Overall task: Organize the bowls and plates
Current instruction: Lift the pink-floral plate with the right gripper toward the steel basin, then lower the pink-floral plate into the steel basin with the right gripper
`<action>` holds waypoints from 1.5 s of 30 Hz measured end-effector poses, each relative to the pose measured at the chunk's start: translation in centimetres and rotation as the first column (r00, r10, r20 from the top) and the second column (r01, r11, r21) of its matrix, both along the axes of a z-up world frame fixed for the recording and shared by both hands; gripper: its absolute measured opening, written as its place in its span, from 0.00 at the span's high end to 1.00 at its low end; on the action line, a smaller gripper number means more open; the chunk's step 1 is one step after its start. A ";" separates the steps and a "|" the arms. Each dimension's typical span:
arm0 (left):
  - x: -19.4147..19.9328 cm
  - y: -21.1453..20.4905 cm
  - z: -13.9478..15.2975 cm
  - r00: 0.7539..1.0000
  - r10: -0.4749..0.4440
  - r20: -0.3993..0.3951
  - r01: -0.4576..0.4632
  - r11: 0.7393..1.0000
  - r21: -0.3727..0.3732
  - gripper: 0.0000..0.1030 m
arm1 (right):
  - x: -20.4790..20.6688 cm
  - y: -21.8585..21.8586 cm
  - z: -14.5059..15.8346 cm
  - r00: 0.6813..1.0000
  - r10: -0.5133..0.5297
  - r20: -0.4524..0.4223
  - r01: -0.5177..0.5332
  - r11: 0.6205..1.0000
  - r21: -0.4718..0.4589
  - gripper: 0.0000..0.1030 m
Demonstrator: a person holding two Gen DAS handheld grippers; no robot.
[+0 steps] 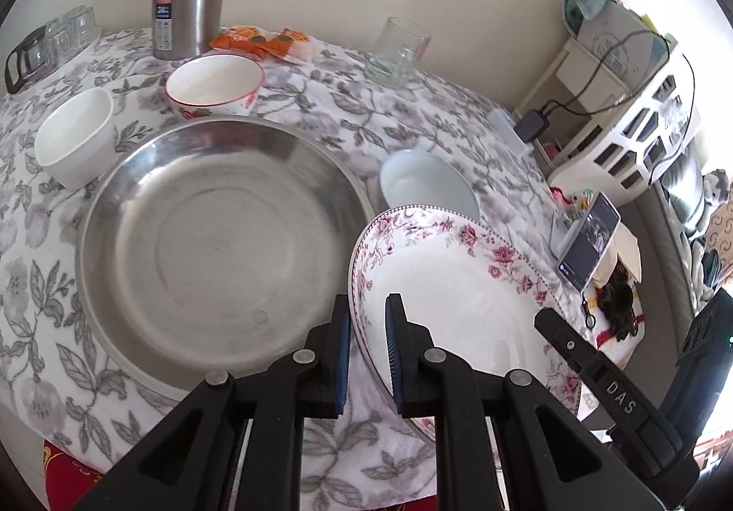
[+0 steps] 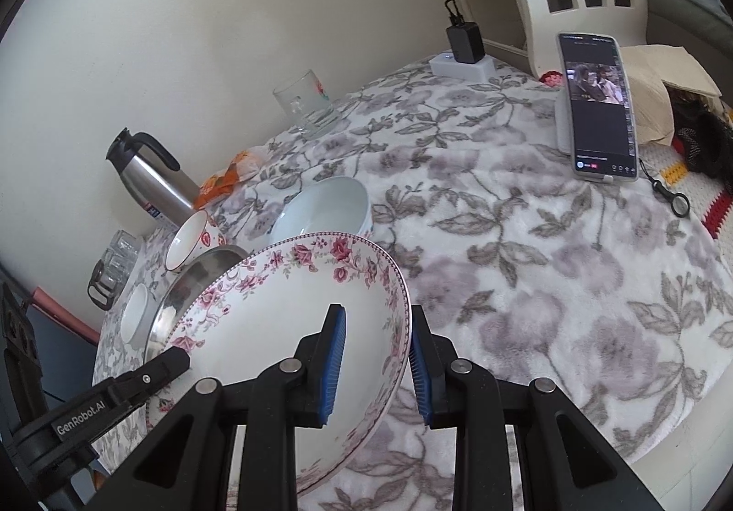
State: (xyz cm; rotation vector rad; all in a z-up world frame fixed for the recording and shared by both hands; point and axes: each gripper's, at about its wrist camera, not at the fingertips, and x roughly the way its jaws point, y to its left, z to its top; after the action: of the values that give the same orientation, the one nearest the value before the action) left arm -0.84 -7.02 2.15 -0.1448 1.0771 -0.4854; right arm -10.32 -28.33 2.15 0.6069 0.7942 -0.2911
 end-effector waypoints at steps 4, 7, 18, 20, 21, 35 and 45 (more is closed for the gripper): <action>0.7 1.3 0.1 1.000 0.018 -0.002 -0.018 1.000 -0.007 0.86 | 1.0 1.3 0.0 1.000 0.012 -0.017 -0.012 1.000 -0.003 0.72; 1.3 2.5 0.1 0.999 0.041 -0.006 -0.041 0.999 -0.011 0.86 | 2.0 2.5 -0.1 0.999 0.026 -0.031 -0.026 1.000 -0.005 0.72; 4.2 8.7 -0.5 0.986 0.161 -0.038 -0.163 0.986 -0.037 0.86 | 6.4 8.1 -0.5 0.991 0.115 -0.072 -0.116 0.993 -0.021 0.72; 4.7 9.8 -0.7 0.981 0.187 -0.046 -0.189 0.981 -0.041 0.86 | 7.0 9.1 -0.7 0.988 0.129 -0.082 -0.131 0.991 -0.018 0.72; 4.9 10.4 -0.8 0.978 0.200 -0.051 -0.203 0.978 -0.045 0.86 | 7.4 9.5 -0.8 0.987 0.135 -0.085 -0.137 0.990 -0.018 0.72; 7.1 14.1 -2.4 0.948 0.297 -0.117 -0.305 0.950 -0.062 0.86 | 10.3 12.0 -2.2 0.980 0.166 -0.107 -0.166 0.986 0.007 0.72; 8.8 13.8 -3.1 0.942 0.316 -0.116 -0.323 0.945 -0.044 0.86 | 12.1 11.9 -2.8 0.978 0.173 -0.114 -0.174 0.985 0.002 0.72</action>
State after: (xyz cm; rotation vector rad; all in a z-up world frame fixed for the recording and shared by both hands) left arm 7.98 6.78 -0.96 -0.3993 1.1189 -0.2192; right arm 1.82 -16.39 -0.69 0.5127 0.9492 -0.1692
